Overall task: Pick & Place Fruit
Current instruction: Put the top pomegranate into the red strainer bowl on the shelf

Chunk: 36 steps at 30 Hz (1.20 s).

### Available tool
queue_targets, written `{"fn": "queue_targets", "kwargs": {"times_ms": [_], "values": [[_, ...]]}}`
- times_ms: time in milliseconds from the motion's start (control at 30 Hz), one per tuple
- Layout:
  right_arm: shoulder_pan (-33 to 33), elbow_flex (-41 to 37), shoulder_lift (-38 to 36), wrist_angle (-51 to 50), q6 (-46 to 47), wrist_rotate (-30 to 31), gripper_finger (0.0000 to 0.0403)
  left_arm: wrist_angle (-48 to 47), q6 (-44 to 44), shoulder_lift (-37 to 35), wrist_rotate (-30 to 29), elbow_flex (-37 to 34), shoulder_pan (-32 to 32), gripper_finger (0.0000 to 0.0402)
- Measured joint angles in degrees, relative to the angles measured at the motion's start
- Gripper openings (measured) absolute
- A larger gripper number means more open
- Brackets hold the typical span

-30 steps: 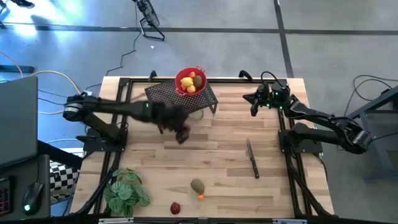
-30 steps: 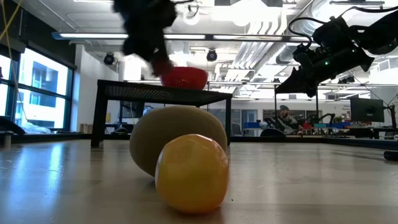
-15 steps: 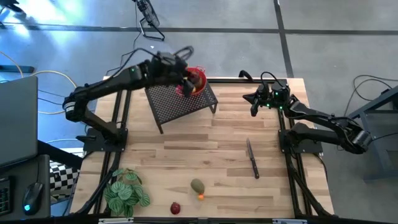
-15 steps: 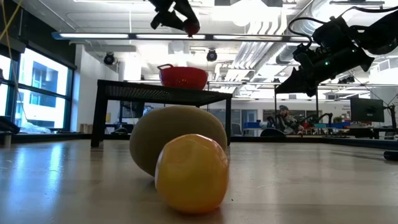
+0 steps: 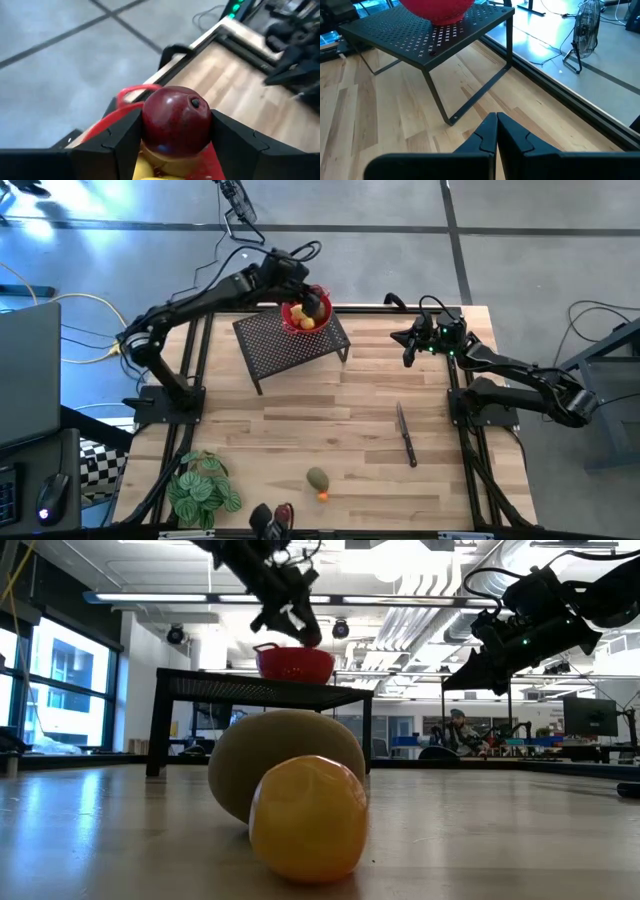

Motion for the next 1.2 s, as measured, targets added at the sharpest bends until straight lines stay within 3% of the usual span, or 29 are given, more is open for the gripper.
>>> {"fn": "queue_targets", "kwargs": {"times_ms": [300,600,1200], "values": [[0.02,0.0,0.0,0.0,0.0,0.0,0.0002,-0.11,-0.04,1.4,-7.36,0.0,0.12,0.0209],[0.02,0.0,0.0,0.0,-0.02,0.0,0.0002,-9.04,-3.52,1.4,-14.43,0.0,0.17,0.0209],[0.02,0.0,0.0,0.0,-0.02,0.0,0.0002,-6.79,-4.52,1.4,-14.23,0.0,0.17,0.0209]]}}
